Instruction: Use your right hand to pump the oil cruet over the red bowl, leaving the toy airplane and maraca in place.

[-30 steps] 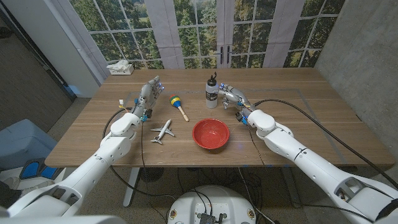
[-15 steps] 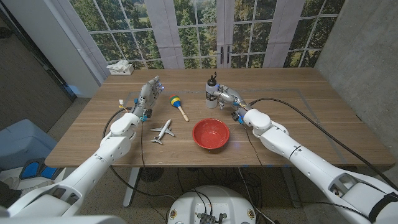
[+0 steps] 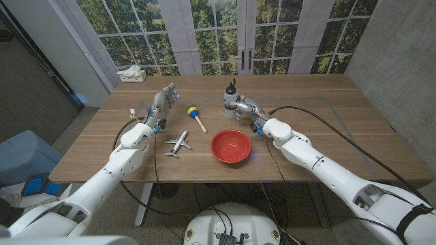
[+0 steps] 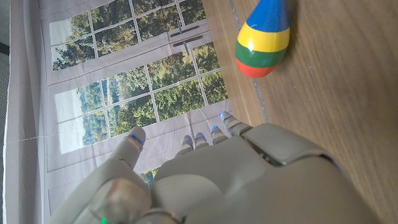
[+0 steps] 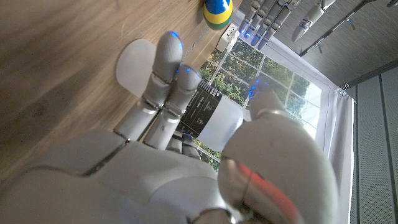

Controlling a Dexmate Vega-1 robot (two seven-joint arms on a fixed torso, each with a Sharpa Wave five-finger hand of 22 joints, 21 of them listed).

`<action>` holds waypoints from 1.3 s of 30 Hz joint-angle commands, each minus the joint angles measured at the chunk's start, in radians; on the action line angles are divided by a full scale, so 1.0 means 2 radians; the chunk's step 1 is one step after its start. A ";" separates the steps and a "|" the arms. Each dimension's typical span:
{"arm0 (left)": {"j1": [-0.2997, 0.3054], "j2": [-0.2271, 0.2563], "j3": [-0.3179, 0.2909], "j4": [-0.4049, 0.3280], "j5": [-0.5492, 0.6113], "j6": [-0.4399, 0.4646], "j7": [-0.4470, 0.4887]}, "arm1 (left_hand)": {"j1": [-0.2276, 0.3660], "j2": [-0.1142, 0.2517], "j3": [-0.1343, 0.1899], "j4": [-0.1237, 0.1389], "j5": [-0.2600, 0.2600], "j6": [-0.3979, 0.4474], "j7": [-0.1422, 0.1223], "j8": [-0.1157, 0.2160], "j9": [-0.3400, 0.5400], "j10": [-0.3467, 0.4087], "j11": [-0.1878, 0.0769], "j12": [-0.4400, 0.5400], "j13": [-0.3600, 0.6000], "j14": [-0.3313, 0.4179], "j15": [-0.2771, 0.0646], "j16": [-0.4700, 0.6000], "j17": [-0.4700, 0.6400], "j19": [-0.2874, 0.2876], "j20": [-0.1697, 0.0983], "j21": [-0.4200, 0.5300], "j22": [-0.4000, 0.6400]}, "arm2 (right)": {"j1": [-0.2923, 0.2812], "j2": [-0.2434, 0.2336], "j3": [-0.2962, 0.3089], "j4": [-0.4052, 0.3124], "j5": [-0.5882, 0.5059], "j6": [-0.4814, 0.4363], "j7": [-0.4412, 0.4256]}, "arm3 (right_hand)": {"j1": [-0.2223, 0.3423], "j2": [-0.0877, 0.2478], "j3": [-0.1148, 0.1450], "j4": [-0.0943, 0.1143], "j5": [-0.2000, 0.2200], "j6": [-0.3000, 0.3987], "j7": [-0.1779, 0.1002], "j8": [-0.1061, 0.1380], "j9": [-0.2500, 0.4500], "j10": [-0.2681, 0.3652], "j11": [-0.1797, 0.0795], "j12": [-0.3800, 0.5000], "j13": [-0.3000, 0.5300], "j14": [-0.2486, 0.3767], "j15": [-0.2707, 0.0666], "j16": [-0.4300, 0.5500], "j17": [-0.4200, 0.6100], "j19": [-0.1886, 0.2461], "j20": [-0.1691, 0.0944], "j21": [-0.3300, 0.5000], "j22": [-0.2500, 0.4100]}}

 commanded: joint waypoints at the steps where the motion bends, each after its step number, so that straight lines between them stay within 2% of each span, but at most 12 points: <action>1: -0.001 0.002 0.000 -0.001 0.000 0.004 0.000 | -0.005 0.028 -0.001 0.002 0.005 0.002 -0.001 0.003 0.001 -0.030 -0.001 0.002 0.001 -0.047 -0.025 0.003 0.002 0.000 -0.014 0.004 0.002 | 0.014 0.025 -0.008 0.039 -0.004 -0.008 -0.015 | 0.007 -0.003 -0.006 0.000 -0.002 0.002 -0.001 0.001 0.001 0.002 -0.002 0.001 0.002 0.002 0.001 -0.006 -0.011 -0.003 -0.002 -0.001 -0.008; 6: -0.001 0.002 0.001 -0.002 0.000 0.006 -0.001 | -0.005 0.028 -0.001 0.002 0.005 0.003 -0.001 0.004 0.001 -0.030 0.000 0.002 0.001 -0.046 -0.025 0.003 0.001 0.001 -0.013 0.004 0.002 | 0.012 0.036 -0.008 0.042 -0.005 -0.018 -0.037 | 0.009 0.000 -0.011 0.003 -0.003 0.012 -0.005 0.005 0.001 0.011 0.000 0.005 0.002 0.012 0.001 -0.007 -0.017 -0.001 -0.002 0.003 -0.012; 10: -0.001 0.002 0.000 -0.004 0.000 0.005 -0.001 | -0.005 0.028 -0.001 0.002 0.005 0.003 -0.001 0.004 0.001 -0.029 0.000 0.002 0.001 -0.046 -0.025 0.003 0.001 0.002 -0.013 0.004 0.002 | 0.012 0.045 -0.009 0.041 -0.015 -0.031 -0.066 | 0.012 0.004 -0.015 0.005 -0.003 0.041 -0.017 0.015 0.002 0.034 -0.002 0.012 0.002 0.020 0.001 -0.008 -0.017 -0.003 -0.001 0.009 -0.013; 15: 0.001 0.004 0.000 -0.008 0.001 0.006 0.001 | -0.005 0.027 -0.002 0.002 0.005 0.004 -0.001 0.004 0.001 -0.029 -0.001 0.002 0.001 -0.046 -0.026 0.003 0.001 0.002 -0.013 0.004 0.002 | 0.014 0.053 -0.006 0.048 -0.006 -0.032 -0.070 | 0.046 0.028 0.000 0.000 -0.008 0.106 -0.045 0.034 0.004 0.093 -0.014 0.025 0.005 0.035 0.001 0.006 0.021 -0.008 -0.003 0.030 -0.006; 17: 0.001 0.004 0.000 -0.009 0.001 0.007 0.002 | -0.005 0.027 -0.002 0.002 0.005 0.004 -0.002 0.004 0.001 -0.029 -0.001 0.002 0.001 -0.045 -0.026 0.003 0.001 0.002 -0.013 0.004 0.002 | 0.016 0.056 -0.006 0.059 -0.002 -0.022 -0.064 | 0.060 0.040 0.008 -0.001 -0.010 0.130 -0.049 0.041 0.005 0.113 -0.013 0.028 0.006 0.034 0.001 0.008 0.037 -0.014 -0.003 0.038 -0.001; 20: 0.003 0.005 -0.001 -0.012 0.001 0.008 0.003 | -0.005 0.027 -0.002 0.002 0.005 0.004 -0.002 0.004 0.001 -0.029 -0.001 0.002 0.001 -0.045 -0.025 0.003 0.001 0.002 -0.013 0.004 0.002 | 0.015 0.064 -0.002 0.074 0.005 -0.003 -0.064 | 0.070 0.048 0.014 -0.001 -0.012 0.158 -0.055 0.049 0.006 0.140 -0.012 0.033 0.008 0.032 0.001 0.010 0.055 -0.020 -0.005 0.046 0.000; 22: 0.003 0.006 -0.001 -0.013 0.001 0.008 0.004 | -0.005 0.027 -0.002 0.002 0.006 0.004 -0.002 0.004 0.001 -0.029 -0.001 0.002 0.001 -0.045 -0.025 0.003 0.001 0.002 -0.013 0.004 0.002 | 0.011 0.077 0.003 0.088 0.005 0.017 -0.084 | 0.082 0.063 0.022 0.000 -0.015 0.200 -0.056 0.062 0.008 0.176 -0.010 0.042 0.011 0.031 0.001 0.011 0.069 -0.027 -0.004 0.057 0.003; 23: 0.003 0.005 -0.001 -0.012 0.000 0.008 0.003 | -0.005 0.027 -0.002 0.003 0.006 0.004 -0.003 0.004 0.001 -0.029 0.000 0.002 0.001 -0.045 -0.025 0.003 0.001 0.002 -0.013 0.004 0.002 | 0.011 0.080 0.006 0.095 0.012 0.029 -0.079 | 0.088 0.072 0.027 0.000 -0.016 0.222 -0.058 0.069 0.009 0.204 -0.010 0.051 0.016 0.032 0.000 0.014 0.076 -0.031 -0.004 0.067 0.011; 26: 0.003 0.005 -0.001 -0.013 0.000 0.008 0.003 | -0.006 0.026 -0.002 0.003 0.006 0.004 -0.003 0.004 0.001 -0.029 0.000 0.002 0.001 -0.045 -0.025 0.003 0.001 0.002 -0.013 0.004 0.002 | 0.009 0.081 0.006 0.094 0.010 0.032 -0.086 | 0.095 0.078 0.028 -0.002 -0.018 0.259 -0.059 0.083 0.013 0.246 -0.013 0.067 0.030 0.039 0.000 0.027 0.083 -0.035 -0.005 0.084 0.018; 28: 0.003 0.005 0.000 -0.012 0.001 0.008 0.003 | -0.006 0.026 -0.003 0.003 0.006 0.004 -0.003 0.003 0.001 -0.029 0.000 0.002 0.001 -0.045 -0.025 0.002 0.001 0.002 -0.013 0.003 0.002 | 0.009 0.080 0.005 0.092 0.006 0.030 -0.091 | 0.097 0.080 0.029 -0.001 -0.019 0.263 -0.063 0.085 0.014 0.256 -0.018 0.071 0.036 0.038 0.000 0.030 0.084 -0.037 -0.005 0.089 0.020; 33: -0.001 0.003 0.001 -0.008 0.000 0.008 -0.001 | -0.006 0.026 -0.003 0.003 0.006 0.004 -0.003 0.003 0.001 -0.029 -0.001 0.001 0.001 -0.046 -0.025 0.002 0.001 0.002 -0.013 0.003 0.002 | 0.005 0.082 0.007 0.088 0.001 0.041 -0.106 | 0.091 0.086 0.027 0.003 -0.020 0.281 -0.068 0.092 0.015 0.285 -0.018 0.084 0.052 0.033 0.001 0.035 0.084 -0.045 -0.005 0.097 0.021; 39: -0.006 0.001 0.002 -0.001 0.001 0.006 -0.005 | -0.006 0.026 -0.003 0.003 0.006 0.004 -0.004 0.003 0.001 -0.029 -0.001 0.001 0.001 -0.045 -0.026 0.002 0.001 0.002 -0.013 0.003 0.002 | 0.001 0.083 0.009 0.086 -0.005 0.050 -0.117 | 0.099 0.096 0.032 0.000 -0.019 0.306 -0.072 0.101 0.015 0.299 -0.022 0.092 0.069 0.027 0.000 0.044 0.085 -0.052 -0.006 0.103 0.017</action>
